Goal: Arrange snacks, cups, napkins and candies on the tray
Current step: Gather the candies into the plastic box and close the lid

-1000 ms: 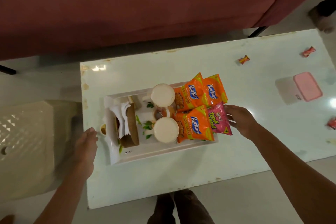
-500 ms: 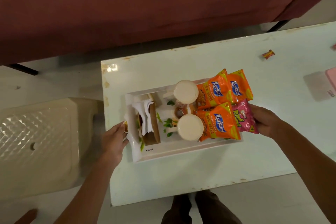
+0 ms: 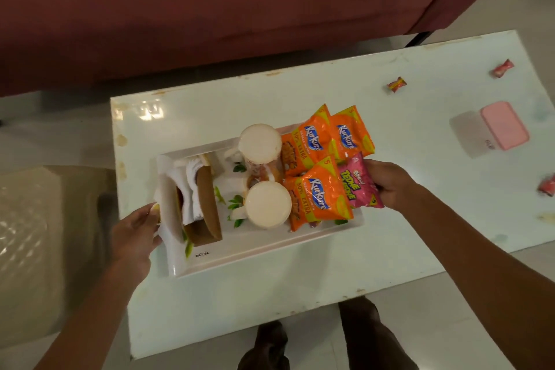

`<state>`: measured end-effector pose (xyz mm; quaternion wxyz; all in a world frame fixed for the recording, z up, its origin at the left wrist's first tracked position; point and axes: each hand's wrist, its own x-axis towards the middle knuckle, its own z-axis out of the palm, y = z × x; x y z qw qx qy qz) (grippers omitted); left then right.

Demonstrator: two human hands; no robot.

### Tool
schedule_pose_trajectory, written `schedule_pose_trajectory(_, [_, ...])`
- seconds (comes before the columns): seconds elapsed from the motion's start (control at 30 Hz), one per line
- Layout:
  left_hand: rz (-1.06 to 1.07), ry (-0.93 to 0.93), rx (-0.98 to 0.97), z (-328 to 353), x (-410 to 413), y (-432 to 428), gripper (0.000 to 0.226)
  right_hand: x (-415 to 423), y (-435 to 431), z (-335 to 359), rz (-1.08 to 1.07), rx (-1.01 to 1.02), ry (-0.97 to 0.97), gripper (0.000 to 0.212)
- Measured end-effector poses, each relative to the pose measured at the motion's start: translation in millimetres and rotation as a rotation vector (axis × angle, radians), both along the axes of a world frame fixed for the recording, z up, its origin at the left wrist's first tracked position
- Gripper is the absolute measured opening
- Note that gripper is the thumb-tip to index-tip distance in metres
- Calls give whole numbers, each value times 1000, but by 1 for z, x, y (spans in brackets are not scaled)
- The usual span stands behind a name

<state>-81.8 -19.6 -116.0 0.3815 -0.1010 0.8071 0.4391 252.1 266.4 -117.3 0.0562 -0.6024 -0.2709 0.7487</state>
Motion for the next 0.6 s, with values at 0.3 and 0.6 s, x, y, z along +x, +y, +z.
schedule_pose_trajectory(0.3, [31,48,29,19,42,30,32,37,35,10,-2,21,-29,31])
schedule_pose_trajectory(0.6, [54,17,98,27,99,76,27,95,73,19,-27,20,-71,39])
